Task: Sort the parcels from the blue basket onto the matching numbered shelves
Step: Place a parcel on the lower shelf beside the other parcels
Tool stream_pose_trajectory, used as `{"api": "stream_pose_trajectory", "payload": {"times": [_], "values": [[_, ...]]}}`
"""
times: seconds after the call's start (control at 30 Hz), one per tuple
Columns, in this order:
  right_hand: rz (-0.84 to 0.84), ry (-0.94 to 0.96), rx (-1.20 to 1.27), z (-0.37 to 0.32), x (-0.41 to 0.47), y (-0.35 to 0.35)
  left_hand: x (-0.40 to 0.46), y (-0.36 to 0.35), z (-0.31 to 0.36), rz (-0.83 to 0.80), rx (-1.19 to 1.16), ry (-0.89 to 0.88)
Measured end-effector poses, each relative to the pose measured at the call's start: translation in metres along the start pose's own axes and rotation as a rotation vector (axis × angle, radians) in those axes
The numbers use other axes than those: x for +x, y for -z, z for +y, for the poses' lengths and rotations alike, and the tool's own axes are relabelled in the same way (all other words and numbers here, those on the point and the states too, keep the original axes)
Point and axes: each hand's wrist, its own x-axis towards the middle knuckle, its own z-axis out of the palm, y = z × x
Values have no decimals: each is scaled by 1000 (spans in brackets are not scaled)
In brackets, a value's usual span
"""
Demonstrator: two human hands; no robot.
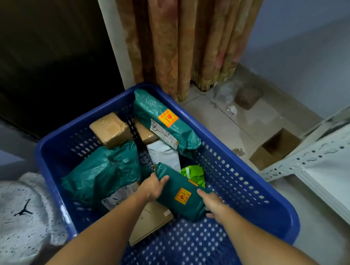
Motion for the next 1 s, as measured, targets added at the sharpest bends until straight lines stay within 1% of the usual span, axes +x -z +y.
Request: {"api": "stream_pose_trajectory", "payload": {"times": [0.07, 0.13, 0.23, 0.3, 0.37, 0.47, 0.5, 0.53, 0.6, 0.63, 0.7, 0.73, 0.83, 0.9, 0.93, 1.0], "values": [[-53, -12, 150, 0, -7, 2, -6, -1, -1, 14, -6, 30], [-65, 20, 228, -6, -25, 10, -24, 5, 1, 61, -97, 27], [-49, 83, 269, -22, -69, 28, -72, 30, 18, 98, -273, 7], [-28, 137, 265, -36, -108, 38, -111, 57, 31, 103, -333, 10], [28, 237, 261, -59, -157, 51, -150, 90, 47, 162, -387, 0], [194, 399, 68, -108, -235, 76, -216, 149, 80, 287, -474, -3], [229, 440, 48, -128, -265, 84, -239, 169, 94, 317, -495, -12], [248, 479, 81, -148, -297, 92, -263, 190, 108, 341, -518, -19], [199, 519, 223, -188, -358, 109, -310, 235, 141, 383, -561, -39], [147, 499, 278, -209, -390, 119, -336, 259, 161, 410, -570, -53], [66, 474, 296, -250, -452, 143, -388, 310, 203, 455, -533, -86], [56, 505, 288, -270, -485, 157, -414, 335, 224, 475, -518, -98], [158, 688, 194, -337, -601, 207, -490, 406, 286, 513, -530, -175], [250, 819, 103, -380, -670, 240, -533, 450, 323, 525, -527, -260], [290, 877, 88, -399, -698, 255, -554, 471, 341, 540, -516, -308], [331, 991, 137, -432, -754, 281, -588, 510, 374, 582, -513, -395]]}}
